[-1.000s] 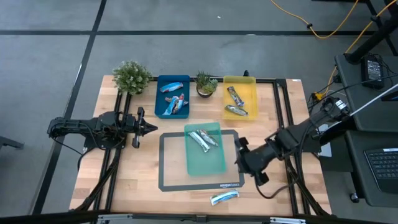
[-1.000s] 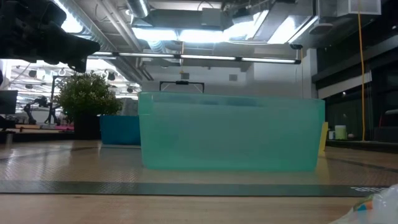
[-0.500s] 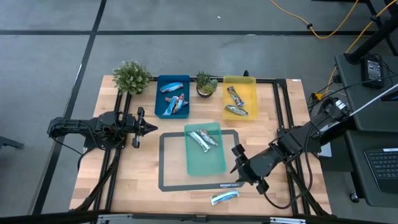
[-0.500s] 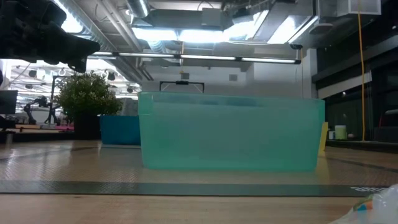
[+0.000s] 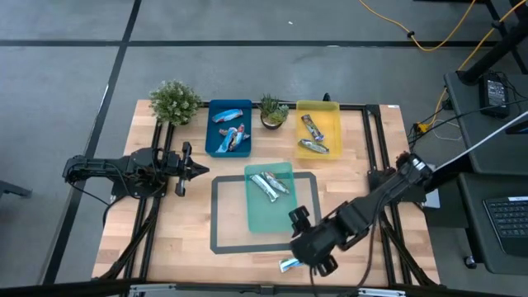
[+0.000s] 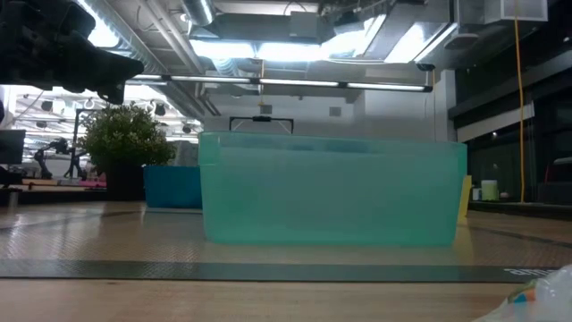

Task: Pick and place Granola Bars by type
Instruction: Put the yellow granola bar into the green bin

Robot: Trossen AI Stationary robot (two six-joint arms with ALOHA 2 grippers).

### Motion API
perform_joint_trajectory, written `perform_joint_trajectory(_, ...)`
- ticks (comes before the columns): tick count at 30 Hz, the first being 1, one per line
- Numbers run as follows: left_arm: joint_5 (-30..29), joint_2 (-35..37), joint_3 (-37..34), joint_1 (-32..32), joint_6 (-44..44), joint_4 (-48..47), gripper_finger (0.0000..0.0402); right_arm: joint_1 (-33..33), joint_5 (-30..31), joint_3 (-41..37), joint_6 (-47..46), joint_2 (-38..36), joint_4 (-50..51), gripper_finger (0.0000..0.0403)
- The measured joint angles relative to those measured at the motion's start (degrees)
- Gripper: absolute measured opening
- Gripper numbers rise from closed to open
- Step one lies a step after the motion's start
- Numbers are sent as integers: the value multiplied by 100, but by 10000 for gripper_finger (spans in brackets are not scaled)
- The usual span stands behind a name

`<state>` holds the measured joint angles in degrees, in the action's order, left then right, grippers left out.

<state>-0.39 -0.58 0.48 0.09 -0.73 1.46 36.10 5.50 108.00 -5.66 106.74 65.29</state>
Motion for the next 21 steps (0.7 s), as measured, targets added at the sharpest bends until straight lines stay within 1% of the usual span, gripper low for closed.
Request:
perform_joint_trajectory(2, -1, 0, -1, 0, 0, -5, 8, 50, 2, 63, -191, 155, 35, 258)
perform_joint_trajectory(8, 0, 0, 0, 0, 0, 1, 13, 249, -9, 42, -968, 625, -367, 249)
perform_joint_trajectory(14, -2, -1, -1, 1, 0, -3, 9, 374, -22, 42, -1638, 1209, -471, 248)
perform_joint_trajectory(17, 0, 0, -1, -1, 0, -3, 6, 393, -171, 34, -2003, 1526, -490, 248)
perform_joint_trajectory(21, -1, -2, 0, 0, 0, -2, 8, 393, -552, 34, -2388, 1832, -592, 248)
